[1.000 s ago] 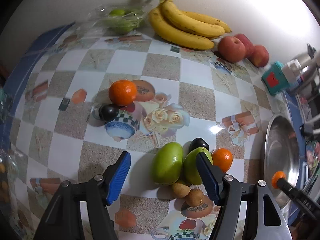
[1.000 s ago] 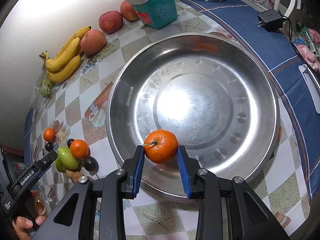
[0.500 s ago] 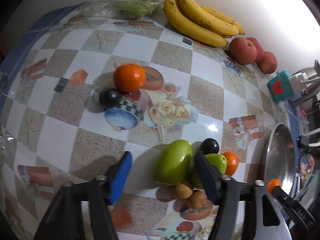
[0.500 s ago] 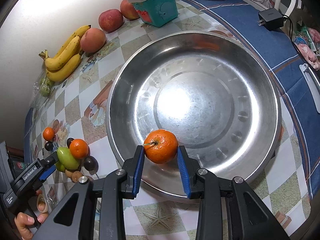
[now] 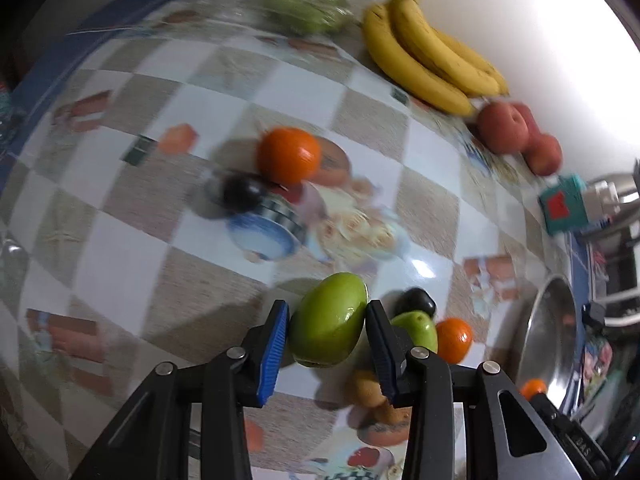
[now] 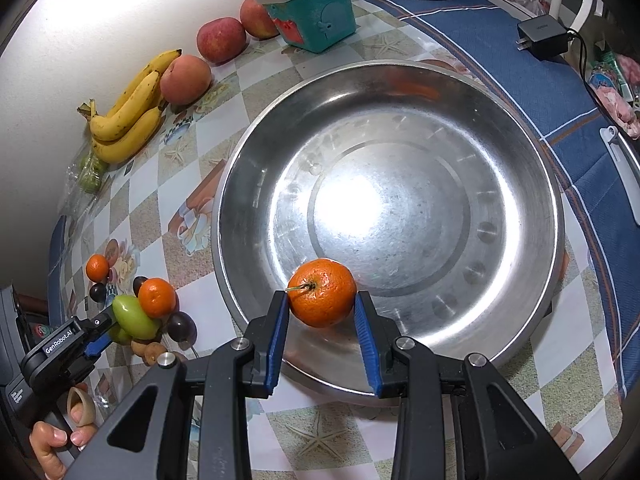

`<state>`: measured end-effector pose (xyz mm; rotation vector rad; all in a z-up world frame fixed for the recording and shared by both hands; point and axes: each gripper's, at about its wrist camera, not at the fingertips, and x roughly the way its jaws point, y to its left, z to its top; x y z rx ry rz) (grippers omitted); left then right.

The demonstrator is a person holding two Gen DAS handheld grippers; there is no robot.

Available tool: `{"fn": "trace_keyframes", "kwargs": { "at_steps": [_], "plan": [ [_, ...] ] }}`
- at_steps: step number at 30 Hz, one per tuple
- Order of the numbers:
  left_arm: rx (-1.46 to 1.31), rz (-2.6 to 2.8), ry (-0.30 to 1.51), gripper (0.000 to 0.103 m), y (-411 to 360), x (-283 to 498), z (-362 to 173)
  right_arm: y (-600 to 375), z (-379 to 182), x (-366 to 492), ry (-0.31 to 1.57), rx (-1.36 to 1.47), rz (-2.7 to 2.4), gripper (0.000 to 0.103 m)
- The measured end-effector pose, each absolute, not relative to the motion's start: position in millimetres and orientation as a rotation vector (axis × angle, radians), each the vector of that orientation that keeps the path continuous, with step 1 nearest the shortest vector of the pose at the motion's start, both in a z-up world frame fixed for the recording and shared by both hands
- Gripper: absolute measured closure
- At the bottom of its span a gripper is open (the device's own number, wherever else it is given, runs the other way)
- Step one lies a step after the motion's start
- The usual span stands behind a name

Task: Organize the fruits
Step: 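Hold the tangerine above the bowl with the right tool while the left tool lifts the mango, then lower the mango into the bowl with the left tool while the right tool releases the tangerine there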

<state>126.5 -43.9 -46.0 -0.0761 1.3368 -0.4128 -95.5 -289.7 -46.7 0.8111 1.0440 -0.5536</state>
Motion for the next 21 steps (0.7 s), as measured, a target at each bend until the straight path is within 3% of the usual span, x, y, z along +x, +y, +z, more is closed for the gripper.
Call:
{"fn": "trace_keyframes", "kwargs": {
  "at_steps": [9,21],
  "plan": [
    [-0.102,-0.469,1.236,0.061,-48.7,122.7,-14.3,-301.1,-48.4,-105.8,1.033,0.838,-0.599,0.068],
    [0.164,-0.877,1.123,0.061,-171.4,25.3,5.0,-329.1,-52.0,-130.2,0.998,0.891,-0.691,0.068]
  ]
}}
